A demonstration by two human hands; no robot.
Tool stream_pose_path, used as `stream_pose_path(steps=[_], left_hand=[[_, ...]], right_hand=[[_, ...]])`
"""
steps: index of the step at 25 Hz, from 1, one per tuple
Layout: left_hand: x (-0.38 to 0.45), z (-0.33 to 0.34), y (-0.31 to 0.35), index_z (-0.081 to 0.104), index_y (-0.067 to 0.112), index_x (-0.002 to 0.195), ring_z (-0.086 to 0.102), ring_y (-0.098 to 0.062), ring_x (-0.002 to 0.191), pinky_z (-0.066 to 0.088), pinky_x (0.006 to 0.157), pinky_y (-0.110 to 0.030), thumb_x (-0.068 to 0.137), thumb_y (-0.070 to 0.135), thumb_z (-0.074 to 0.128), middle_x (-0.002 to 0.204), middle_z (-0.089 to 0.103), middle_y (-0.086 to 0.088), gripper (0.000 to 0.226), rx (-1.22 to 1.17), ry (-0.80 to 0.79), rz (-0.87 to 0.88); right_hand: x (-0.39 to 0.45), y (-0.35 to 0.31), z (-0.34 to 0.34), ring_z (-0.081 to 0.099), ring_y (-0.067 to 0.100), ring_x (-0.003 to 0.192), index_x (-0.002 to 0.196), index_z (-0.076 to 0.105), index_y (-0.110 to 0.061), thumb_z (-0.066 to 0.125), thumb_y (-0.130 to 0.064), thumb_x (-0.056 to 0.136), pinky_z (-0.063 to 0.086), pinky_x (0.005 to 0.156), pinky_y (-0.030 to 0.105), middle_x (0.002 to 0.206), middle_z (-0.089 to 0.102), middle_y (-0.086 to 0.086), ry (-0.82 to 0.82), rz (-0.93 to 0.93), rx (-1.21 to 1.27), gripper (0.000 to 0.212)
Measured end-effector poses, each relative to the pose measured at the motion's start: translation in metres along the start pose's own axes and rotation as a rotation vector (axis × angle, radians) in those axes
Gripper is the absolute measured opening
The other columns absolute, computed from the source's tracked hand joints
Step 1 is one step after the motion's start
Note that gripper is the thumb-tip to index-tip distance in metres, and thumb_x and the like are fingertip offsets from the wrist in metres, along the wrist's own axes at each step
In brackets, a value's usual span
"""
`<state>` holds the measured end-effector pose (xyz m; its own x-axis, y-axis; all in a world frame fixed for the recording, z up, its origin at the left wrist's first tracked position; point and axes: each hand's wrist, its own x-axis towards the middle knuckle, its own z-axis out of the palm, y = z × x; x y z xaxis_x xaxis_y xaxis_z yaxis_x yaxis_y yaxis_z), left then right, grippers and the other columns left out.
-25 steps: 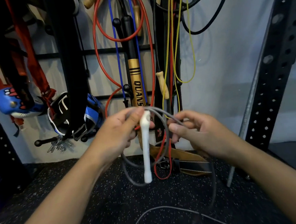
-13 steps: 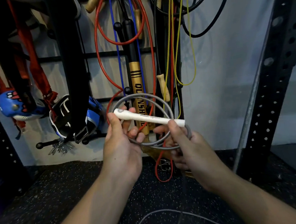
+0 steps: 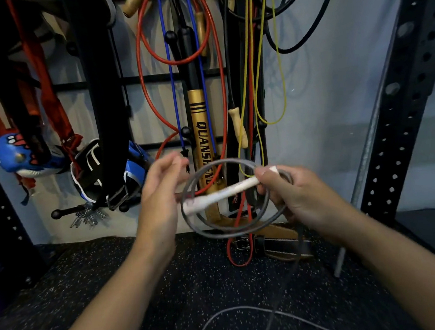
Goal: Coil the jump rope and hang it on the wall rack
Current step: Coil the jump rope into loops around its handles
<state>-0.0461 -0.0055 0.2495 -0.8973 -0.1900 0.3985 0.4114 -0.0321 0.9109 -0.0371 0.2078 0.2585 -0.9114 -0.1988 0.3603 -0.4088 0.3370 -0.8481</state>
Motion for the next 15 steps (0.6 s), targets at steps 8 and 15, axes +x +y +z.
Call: stream_pose_path(steps=[8,15], left_hand=[[-0.002,0.006,0.036,0.072,0.021,0.111,0.074,-0.010,0.097,0.058,0.093,-0.034,0.083,0.070,0.041,0.102,0.078,-0.002,0.064,0.647,-0.847,0.060],[-0.009,0.012,0.017,0.071,0.020,0.113,0.072,-0.024,0.097,0.054,0.092,-0.051,0.095,0.071,0.035,0.100,0.077,-0.010,0.065,0.634,-0.832,0.123]], right_hand=[[-0.003,-0.010,0.010,0.064,0.021,0.068,0.092,0.074,-0.028,0.054,-0.066,0.089,0.054,0.069,0.047,0.078,0.073,-0.003,-0.394,-0.149,-0.457,0.044],[-0.001,-0.012,0.004,0.057,0.019,0.060,0.078,0.072,-0.030,0.065,-0.053,0.085,0.051,0.061,0.040,0.070,0.069,0.004,-0.276,-0.197,-0.496,0.025]])
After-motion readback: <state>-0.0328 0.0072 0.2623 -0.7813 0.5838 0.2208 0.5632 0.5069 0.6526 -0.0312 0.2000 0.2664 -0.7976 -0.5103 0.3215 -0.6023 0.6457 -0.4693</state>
